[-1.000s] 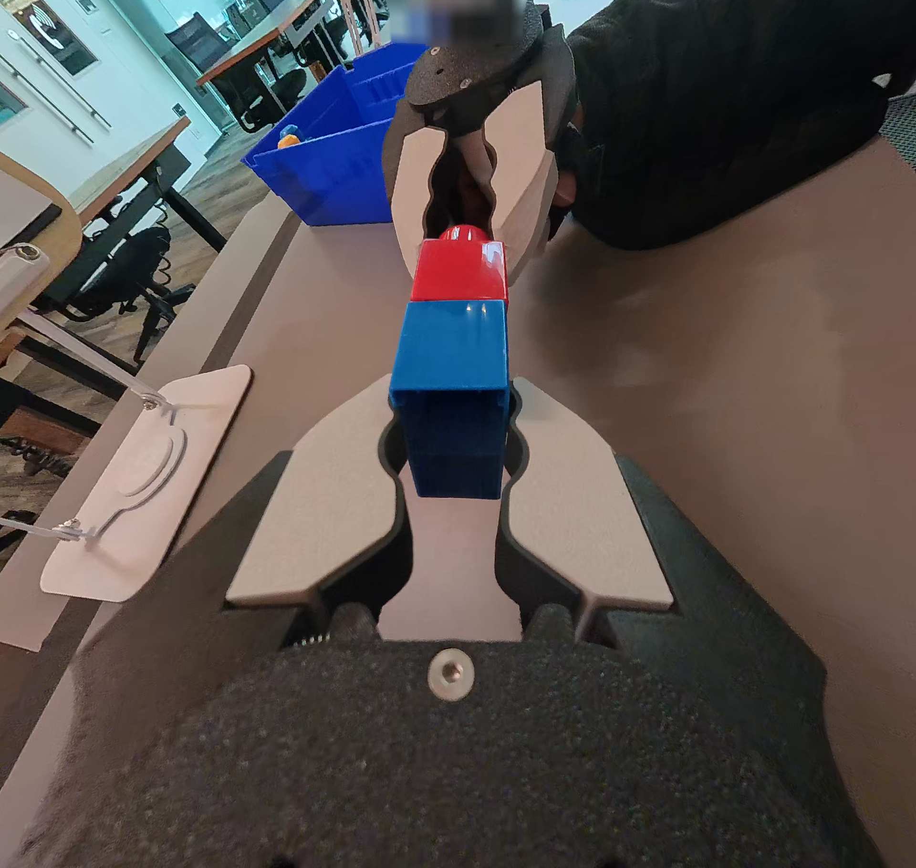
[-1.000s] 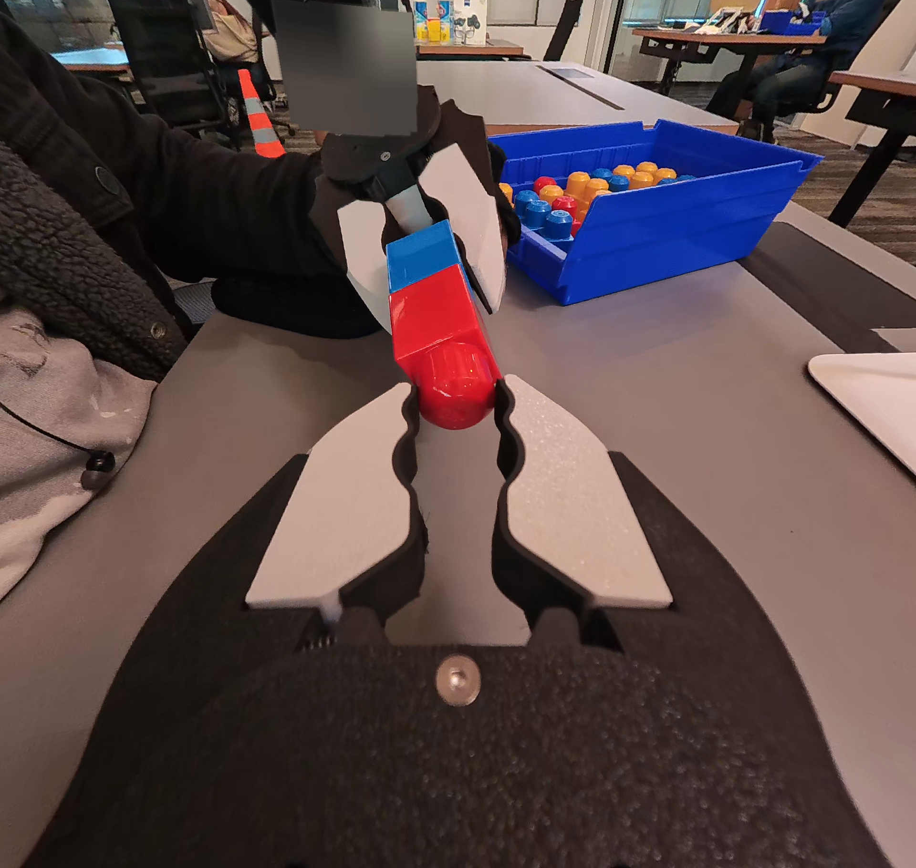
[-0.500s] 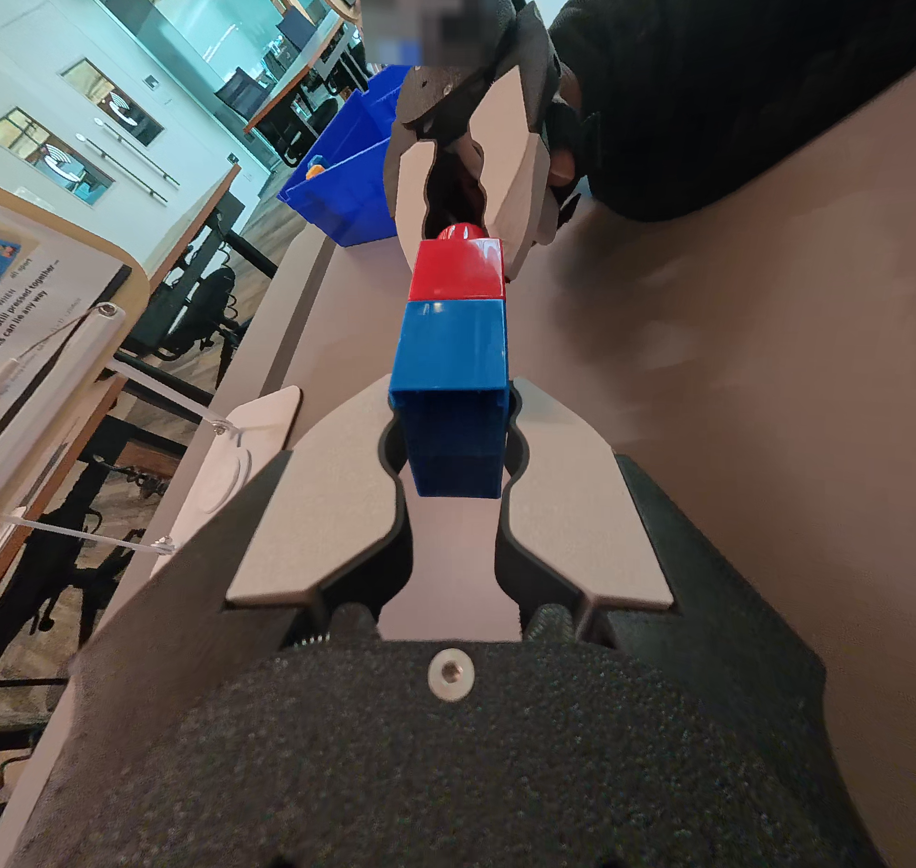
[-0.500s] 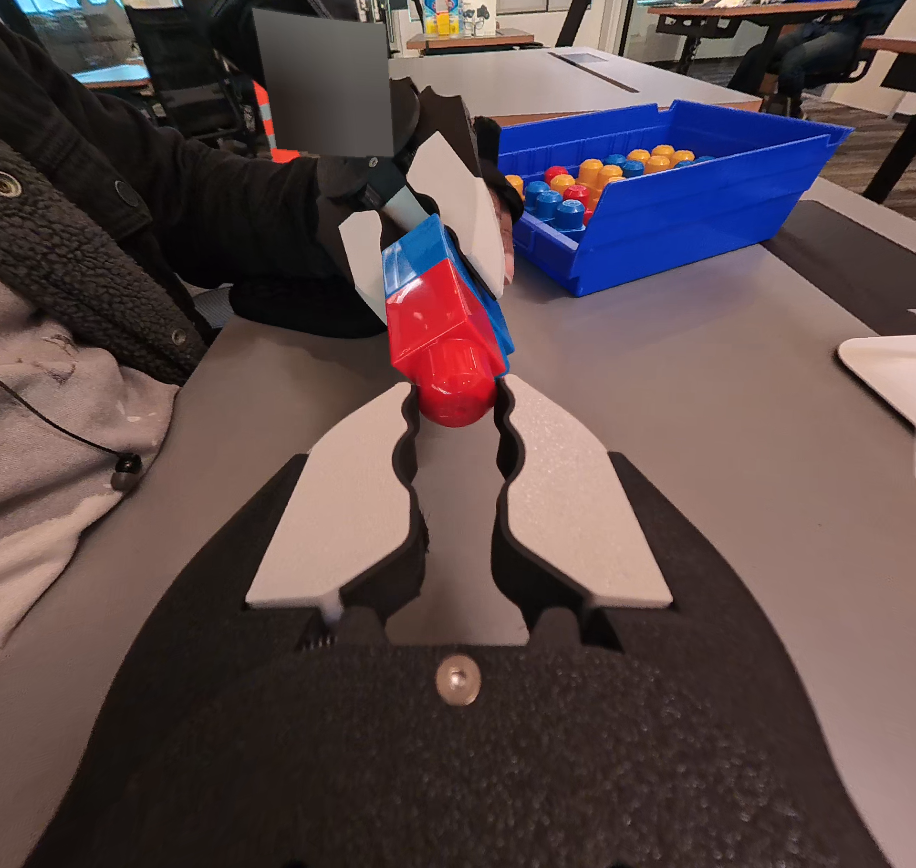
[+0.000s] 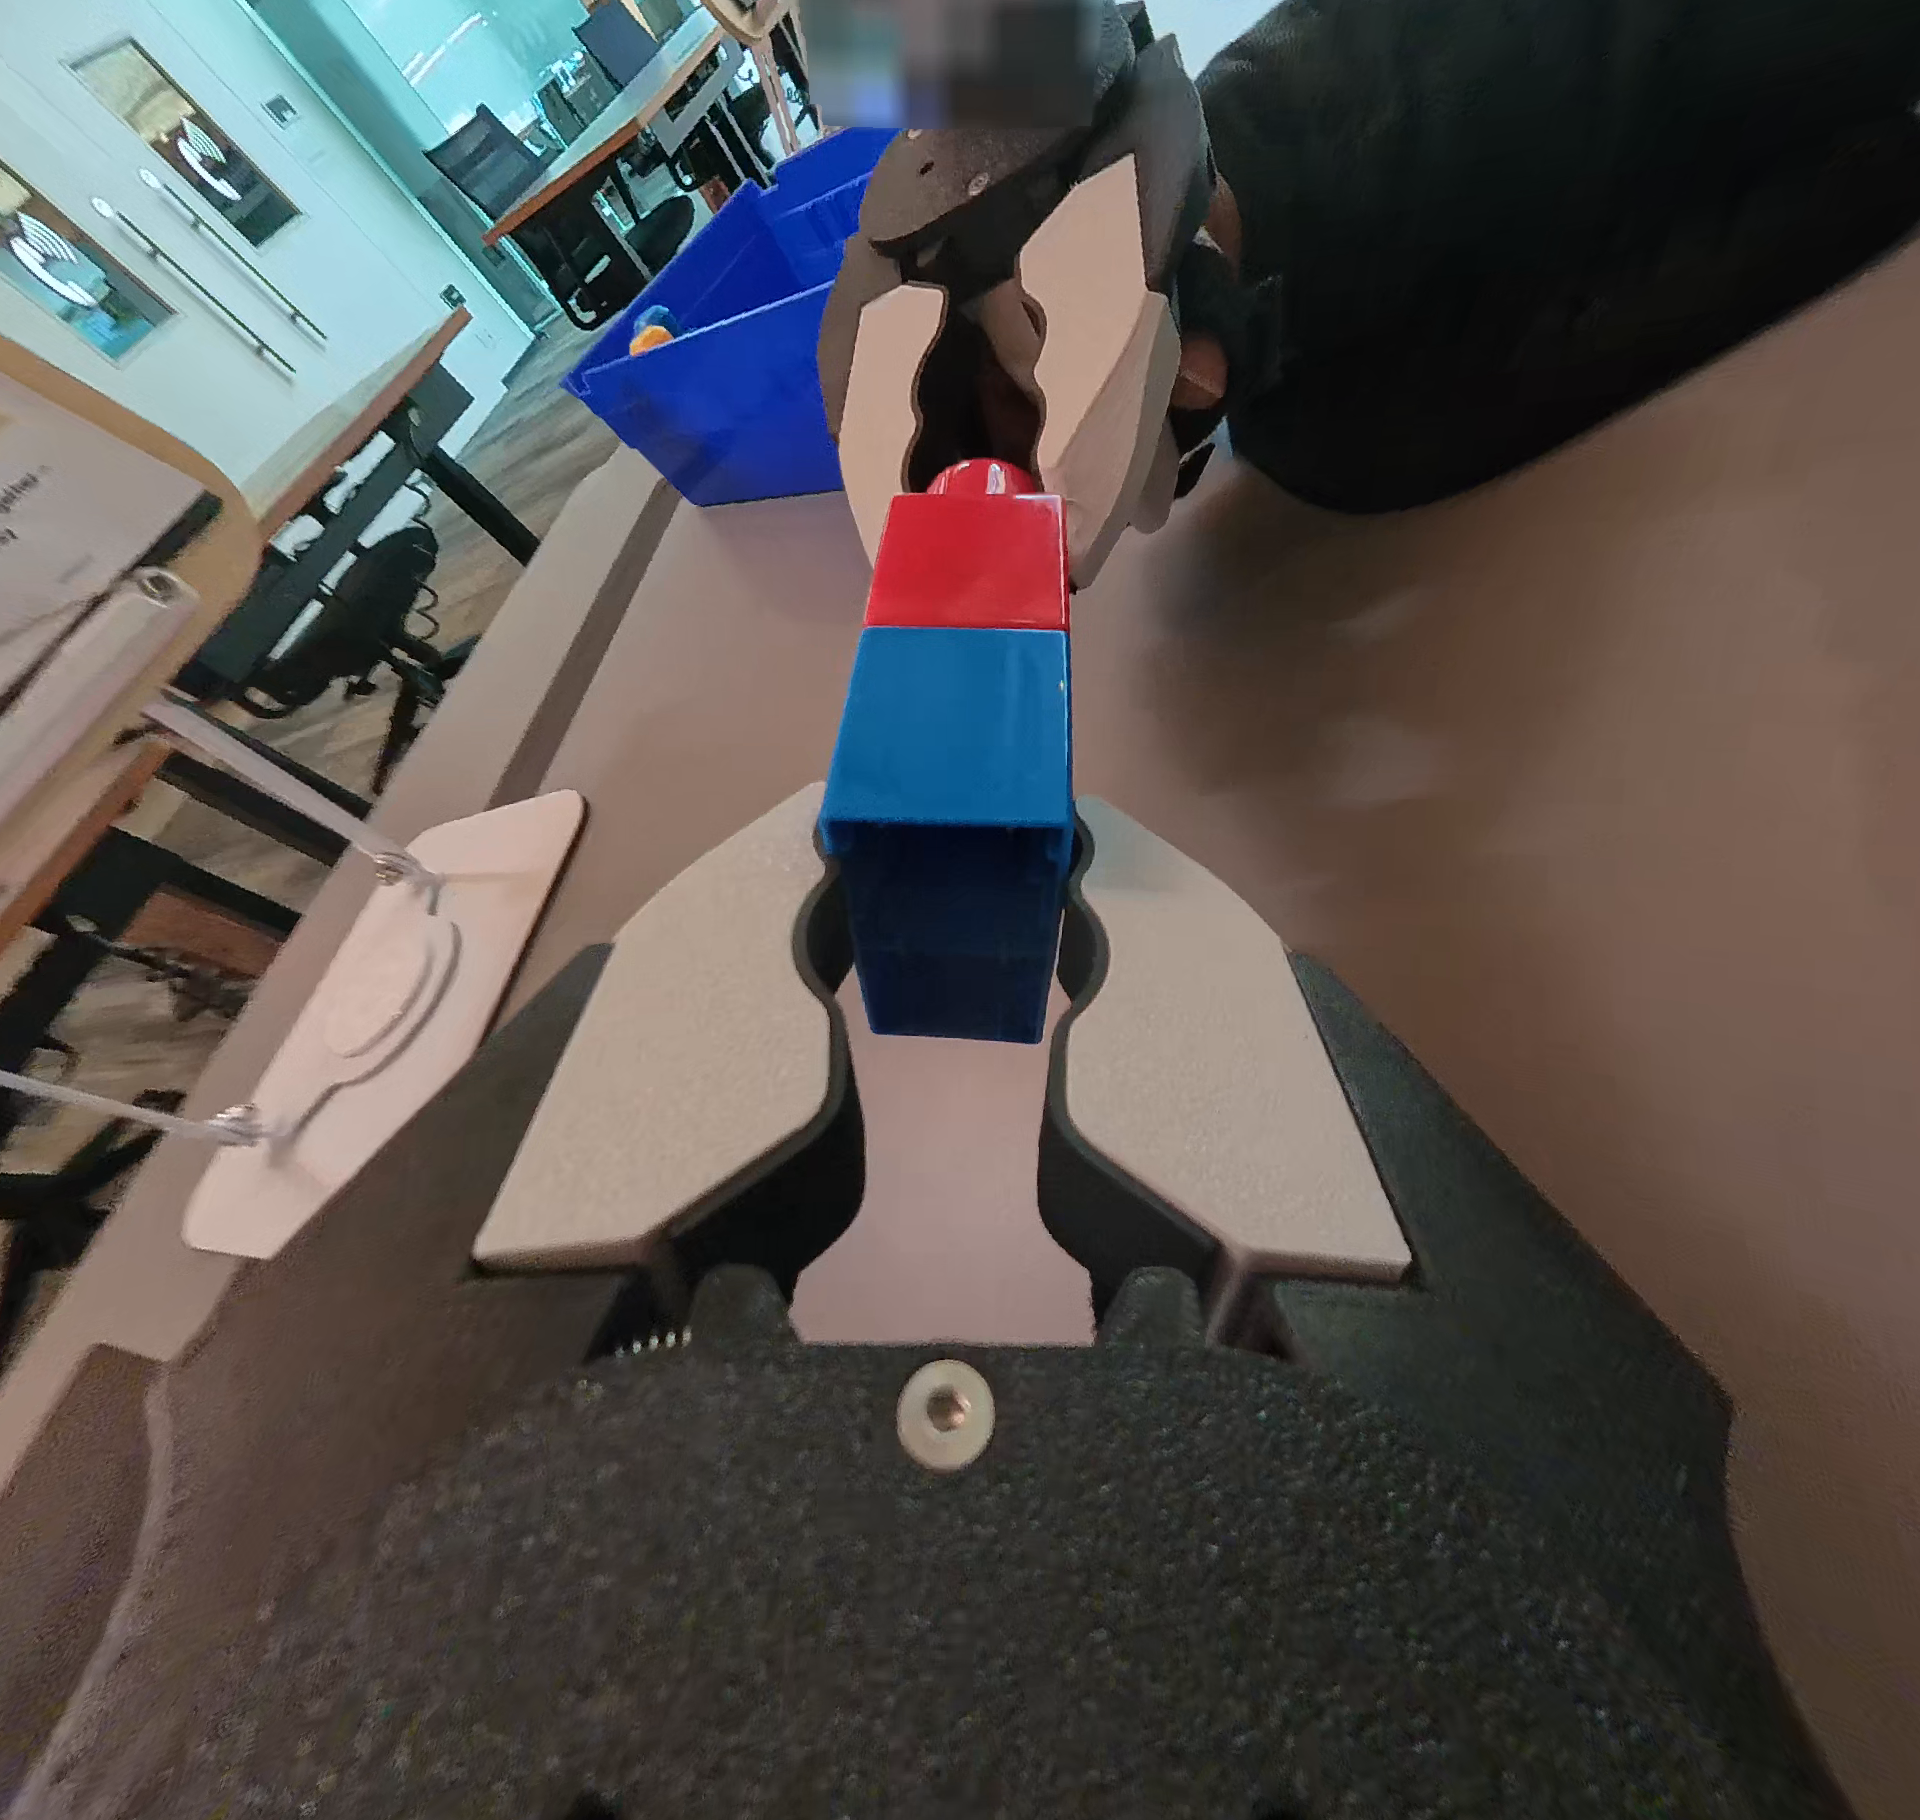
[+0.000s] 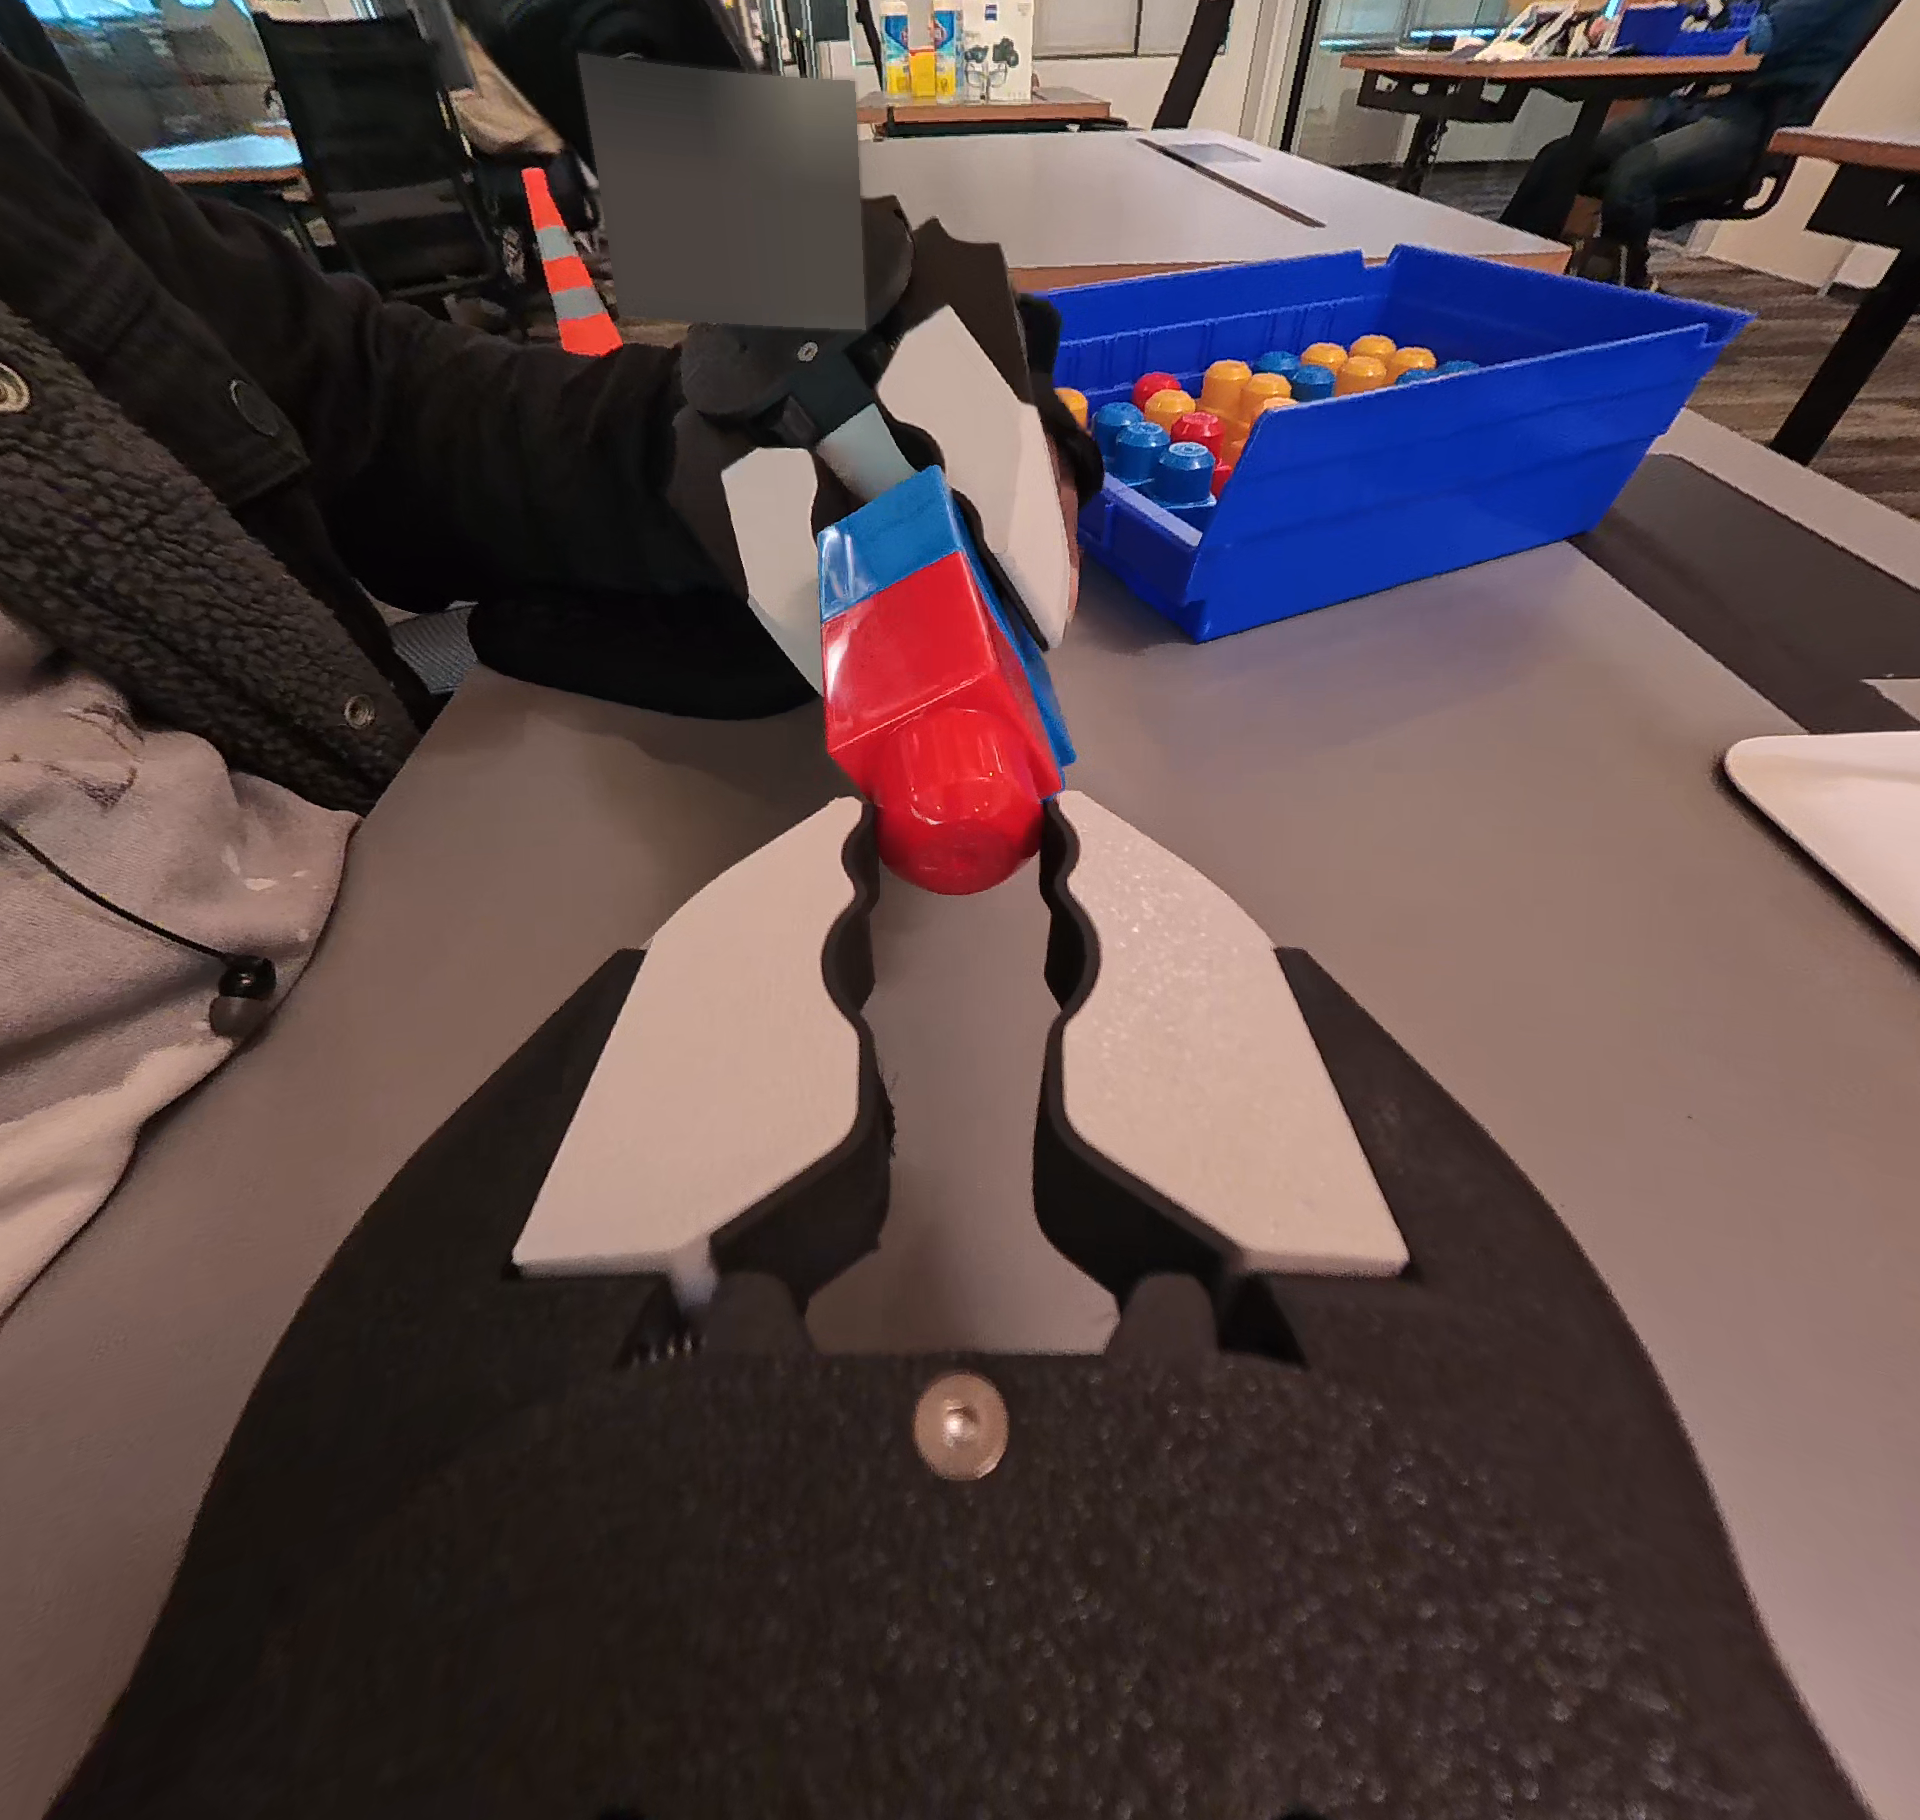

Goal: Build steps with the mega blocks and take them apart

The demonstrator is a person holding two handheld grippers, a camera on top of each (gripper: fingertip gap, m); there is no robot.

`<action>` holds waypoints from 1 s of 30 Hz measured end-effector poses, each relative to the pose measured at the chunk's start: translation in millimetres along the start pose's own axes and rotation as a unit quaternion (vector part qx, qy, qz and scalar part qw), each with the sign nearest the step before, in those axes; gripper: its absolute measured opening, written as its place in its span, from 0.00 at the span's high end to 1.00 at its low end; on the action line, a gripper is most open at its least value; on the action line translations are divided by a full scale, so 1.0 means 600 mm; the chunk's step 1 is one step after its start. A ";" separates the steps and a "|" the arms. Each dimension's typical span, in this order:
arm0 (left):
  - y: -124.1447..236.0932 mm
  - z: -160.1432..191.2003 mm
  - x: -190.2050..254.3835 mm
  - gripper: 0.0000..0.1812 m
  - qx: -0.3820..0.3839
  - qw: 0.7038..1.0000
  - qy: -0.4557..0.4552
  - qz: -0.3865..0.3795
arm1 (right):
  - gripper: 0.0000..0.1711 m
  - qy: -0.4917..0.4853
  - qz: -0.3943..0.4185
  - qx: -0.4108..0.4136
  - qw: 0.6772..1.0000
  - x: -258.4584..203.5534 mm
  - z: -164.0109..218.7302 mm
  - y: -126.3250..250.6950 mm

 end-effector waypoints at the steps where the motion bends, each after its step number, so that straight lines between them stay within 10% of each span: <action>1: 0.000 0.001 -0.002 0.79 0.006 1.000 0.020 0.007 | 0.83 -0.001 0.003 -0.002 1.000 0.001 -0.003 0.002; 10: 0.009 -0.004 -0.019 0.80 0.119 0.971 0.193 0.076 | 0.79 0.020 0.034 0.056 0.998 -0.001 -0.038 0.026; 23: -0.002 -0.009 -0.009 0.79 0.141 0.967 0.198 0.081 | 0.84 0.023 0.023 0.040 0.999 -0.016 -0.065 0.026; 30: -0.002 0.000 -0.026 0.72 0.121 0.965 0.228 0.046 | 0.84 0.077 0.106 -0.043 0.990 0.015 -0.154 0.146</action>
Point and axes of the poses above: each gripper's, where its closed fingertips meet, y back along the fingers, z out of its underside, x = y × z across the jaws, the point moved 8 cm from there along y, back along the fingers, and after that the axes turned 3 degrees about y, right-handed, at the moved point
